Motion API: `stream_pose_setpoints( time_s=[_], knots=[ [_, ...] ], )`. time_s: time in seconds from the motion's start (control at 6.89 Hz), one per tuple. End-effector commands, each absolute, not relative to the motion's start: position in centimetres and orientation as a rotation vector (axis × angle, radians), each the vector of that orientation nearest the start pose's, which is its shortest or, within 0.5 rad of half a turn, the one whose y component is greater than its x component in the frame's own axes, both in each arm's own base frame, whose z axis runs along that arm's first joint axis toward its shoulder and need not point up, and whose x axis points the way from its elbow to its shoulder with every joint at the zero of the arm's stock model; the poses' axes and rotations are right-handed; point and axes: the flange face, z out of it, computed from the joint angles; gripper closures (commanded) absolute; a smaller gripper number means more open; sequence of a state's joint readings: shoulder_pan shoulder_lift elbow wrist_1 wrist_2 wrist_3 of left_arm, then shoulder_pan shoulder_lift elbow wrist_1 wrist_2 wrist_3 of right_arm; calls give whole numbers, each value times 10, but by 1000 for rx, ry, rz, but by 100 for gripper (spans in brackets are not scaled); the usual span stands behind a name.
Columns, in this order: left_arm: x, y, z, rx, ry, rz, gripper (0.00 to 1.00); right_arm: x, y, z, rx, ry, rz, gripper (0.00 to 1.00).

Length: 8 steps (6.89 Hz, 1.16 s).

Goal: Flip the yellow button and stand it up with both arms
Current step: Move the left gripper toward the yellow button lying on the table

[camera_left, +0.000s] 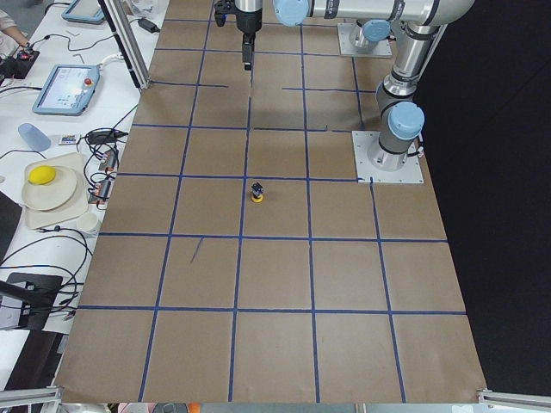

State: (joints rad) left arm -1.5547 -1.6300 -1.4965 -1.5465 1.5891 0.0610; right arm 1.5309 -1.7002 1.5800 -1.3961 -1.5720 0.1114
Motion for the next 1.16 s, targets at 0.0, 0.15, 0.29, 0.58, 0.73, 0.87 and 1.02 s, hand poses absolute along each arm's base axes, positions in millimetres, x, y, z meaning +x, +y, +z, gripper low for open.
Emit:
stream_pose_setpoints(
  time_s=[0.0, 0.15, 0.29, 0.58, 0.73, 0.87, 1.02],
  knots=[
    [-123, -522, 496, 57, 3121, -54, 0, 116, -433, 526, 243, 3135, 91, 0],
    [-123, -521, 495, 55, 3120, -49, 0, 116, -433, 526, 243, 3138, 91, 0],
    [-121, -521, 490, 50, 3120, -35, 0, 116, -433, 526, 243, 3135, 92, 0],
    [-117, -524, 484, 57, 3116, -17, 0, 116, -433, 526, 246, 3137, 94, 0],
    [-97, -527, 482, 0, 3123, -10, 0, 116, -433, 526, 243, 3138, 94, 0],
    [-83, -530, 481, -40, 3124, -5, 0, 116, -432, 528, 239, 3138, 84, 0],
    [-83, -530, 479, -41, 3121, 0, 0, 120, -419, 542, 226, 3117, 33, 0]
  ],
)
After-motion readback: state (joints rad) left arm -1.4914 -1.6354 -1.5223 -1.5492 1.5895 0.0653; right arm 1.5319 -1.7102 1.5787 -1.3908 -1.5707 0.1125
